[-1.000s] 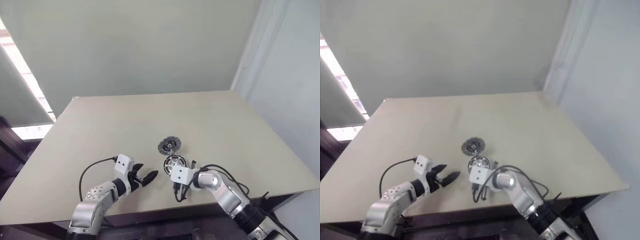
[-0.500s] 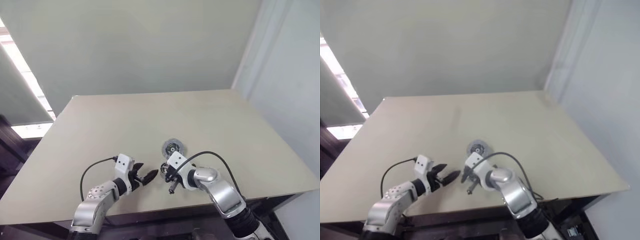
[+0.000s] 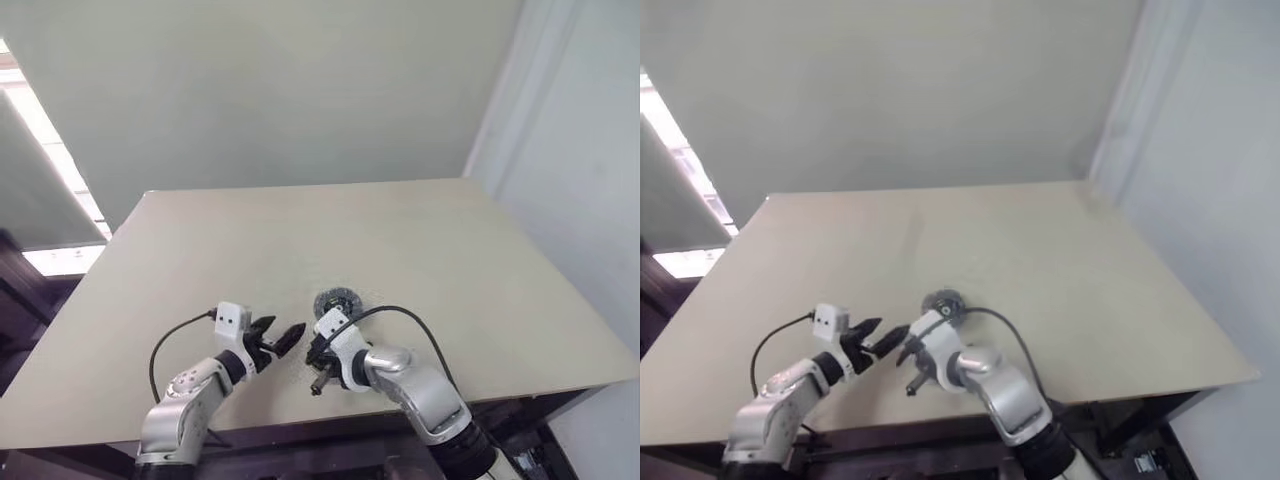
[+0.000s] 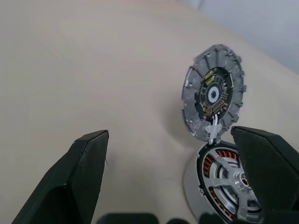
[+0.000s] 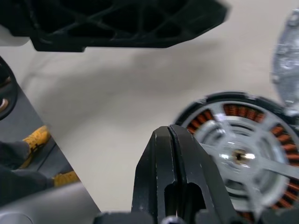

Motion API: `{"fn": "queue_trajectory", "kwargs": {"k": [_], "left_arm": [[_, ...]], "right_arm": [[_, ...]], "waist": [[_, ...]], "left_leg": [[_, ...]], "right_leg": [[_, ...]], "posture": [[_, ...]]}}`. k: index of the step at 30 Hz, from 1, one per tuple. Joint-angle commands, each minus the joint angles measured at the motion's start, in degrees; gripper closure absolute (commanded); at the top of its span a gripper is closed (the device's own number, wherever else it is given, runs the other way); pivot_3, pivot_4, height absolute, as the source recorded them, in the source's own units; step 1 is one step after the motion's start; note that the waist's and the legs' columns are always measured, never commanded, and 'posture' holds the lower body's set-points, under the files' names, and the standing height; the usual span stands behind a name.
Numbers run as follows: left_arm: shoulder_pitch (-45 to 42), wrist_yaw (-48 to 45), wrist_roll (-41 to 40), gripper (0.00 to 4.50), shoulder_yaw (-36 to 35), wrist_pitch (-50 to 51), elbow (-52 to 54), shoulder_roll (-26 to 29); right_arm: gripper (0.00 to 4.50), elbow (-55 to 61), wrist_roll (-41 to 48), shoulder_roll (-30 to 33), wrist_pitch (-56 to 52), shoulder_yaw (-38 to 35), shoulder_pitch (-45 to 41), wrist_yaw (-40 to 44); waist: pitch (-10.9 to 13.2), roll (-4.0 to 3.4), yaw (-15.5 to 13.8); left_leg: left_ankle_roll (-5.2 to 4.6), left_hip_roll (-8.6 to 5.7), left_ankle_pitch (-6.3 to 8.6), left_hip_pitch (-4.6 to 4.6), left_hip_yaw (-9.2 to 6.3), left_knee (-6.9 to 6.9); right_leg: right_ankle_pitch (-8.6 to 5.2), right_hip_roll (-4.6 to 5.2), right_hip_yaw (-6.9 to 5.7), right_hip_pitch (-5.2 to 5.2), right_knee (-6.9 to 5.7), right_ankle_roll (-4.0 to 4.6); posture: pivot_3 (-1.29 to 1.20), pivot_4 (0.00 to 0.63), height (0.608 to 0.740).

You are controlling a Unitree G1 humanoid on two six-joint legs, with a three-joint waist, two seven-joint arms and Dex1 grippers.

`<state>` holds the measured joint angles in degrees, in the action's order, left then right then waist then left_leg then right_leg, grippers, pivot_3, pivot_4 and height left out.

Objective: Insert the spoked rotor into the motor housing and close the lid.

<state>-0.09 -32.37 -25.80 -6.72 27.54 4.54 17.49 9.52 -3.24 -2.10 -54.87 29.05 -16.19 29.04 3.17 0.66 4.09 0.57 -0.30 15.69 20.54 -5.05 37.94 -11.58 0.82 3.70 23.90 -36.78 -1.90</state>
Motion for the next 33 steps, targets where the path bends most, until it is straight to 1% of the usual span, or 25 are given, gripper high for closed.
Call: {"fn": "queue_trajectory", "kwargs": {"k": [1, 5, 7, 8, 14, 18, 19, 22, 25, 27, 33], "left_arm": [[-0.79, 0.06, -0.82, 0.00, -1.15, -0.47, 0.63, 0.22], [-0.21, -0.28, -0.30, 0.00, -1.05, -0.36, 0.67, 0.80], [0.08, -0.98, 0.08, 0.00, -0.69, -0.18, 0.45, 1.62], [0.16, -1.20, 0.09, 0.00, -0.62, -0.13, 0.38, 1.83], [0.18, -1.93, 0.06, 0.00, -0.39, 0.36, -0.02, 2.53], [-0.19, -2.35, 0.15, 0.00, -0.04, 0.51, -0.25, 2.75], [-0.27, -2.45, 0.25, 0.00, 0.06, 0.56, -0.26, 2.89], [-0.42, -2.91, 0.73, 0.00, 0.53, 0.75, -0.24, 3.54], [-0.03, -4.14, 1.69, 0.00, 1.86, 0.89, 0.03, 5.16], [0.36, -4.75, 1.70, 0.00, 2.28, 1.30, 0.31, 5.91], [1.10, -5.15, 0.99, 0.00, 1.70, 2.86, 1.07, 6.94]], "right_arm": [[4.50, -0.99, -0.41, 0.55, 6.56, 1.98, -1.63, -1.23], [4.50, 2.81, 0.53, 4.54, 5.80, 3.95, -3.05, 1.74], [4.11, 5.60, 0.88, 7.64, 5.15, 4.32, -4.09, 3.66], [3.94, 6.67, 1.28, 8.12, 4.74, 3.72, -4.19, 3.64], [1.89, 12.01, 1.85, 15.04, 4.24, 3.87, -6.02, 6.59], [0.44, 13.70, 0.24, 21.80, 8.88, 7.31, -6.93, 10.07], [0.04, 13.45, -0.67, 23.73, 11.53, 8.29, -6.96, 10.83], [0.04, 12.57, -1.77, 29.48, 17.95, 11.21, -6.44, 15.45], [0.04, 10.21, -4.07, 32.30, 24.10, 12.99, -6.55, 16.85], [0.04, 8.42, -5.12, 32.88, 27.22, 13.77, -6.80, 17.86], [0.04, 3.72, -8.17, 31.50, 33.12, 14.12, -7.19, 18.46]], "waist": [[0.00, 0.00, 0.00], [0.00, 0.01, -0.01], [0.00, 0.00, 0.00], [0.00, 0.01, 0.00], [0.00, 0.01, -0.02], [0.00, 0.01, -0.01], [0.00, 0.02, -0.01], [0.00, 0.02, -0.03], [0.00, 0.03, 0.00], [0.00, 0.03, 0.04], [0.00, 0.04, -0.02]], "left_leg": [[0.00, -0.02, 0.00, 0.00, 0.00, 0.00], [0.00, -0.02, 0.00, 0.01, -0.01, 0.01], [0.00, -0.02, 0.00, 0.01, -0.03, 0.01], [0.00, -0.02, 0.00, 0.01, -0.02, 0.01], [0.00, 0.00, 0.00, -0.01, -0.05, 0.00], [0.00, -0.03, 0.00, 0.00, -0.03, 0.03], [0.00, -0.03, 0.00, 0.00, -0.03, 0.03], [-0.01, -0.02, 0.00, -0.01, -0.03, 0.01], [-0.01, -0.03, 0.00, -0.01, -0.02, 0.03], [-0.01, -0.01, 0.00, -0.04, 0.02, 0.03], [-0.01, 0.00, 0.00, -0.06, 0.01, 0.05]], "right_leg": [[0.00, 0.01, 0.00, 0.00, 0.01, 0.00], [0.00, 0.01, 0.00, -0.01, 0.01, 0.00], [0.00, 0.01, -0.01, -0.01, 0.01, 0.00], [0.00, 0.01, -0.01, 0.00, 0.01, 0.00], [-0.05, 0.00, -0.05, -0.01, 0.00, 0.08], [-0.06, 0.03, -0.04, -0.04, 0.03, 0.10], [-0.06, 0.02, -0.04, -0.04, 0.04, 0.10], [-0.06, 0.01, -0.05, -0.04, 0.03, 0.10], [-0.08, 0.02, -0.05, -0.05, 0.04, 0.12], [-0.08, 0.01, -0.03, -0.05, 0.04, 0.12], [-0.08, 0.01, -0.03, -0.08, 0.03, 0.12]], "posture": [[0.00, 0.000, 0.740], [0.00, 0.000, 0.740], [0.00, 0.000, 0.740], [0.00, 0.000, 0.740], [0.00, 0.000, 0.740], [0.00, 0.000, 0.740], [0.00, 0.000, 0.740], [0.00, 0.000, 0.740], [0.00, 0.000, 0.740], [0.00, 0.000, 0.740], [0.00, 0.000, 0.740]]}}
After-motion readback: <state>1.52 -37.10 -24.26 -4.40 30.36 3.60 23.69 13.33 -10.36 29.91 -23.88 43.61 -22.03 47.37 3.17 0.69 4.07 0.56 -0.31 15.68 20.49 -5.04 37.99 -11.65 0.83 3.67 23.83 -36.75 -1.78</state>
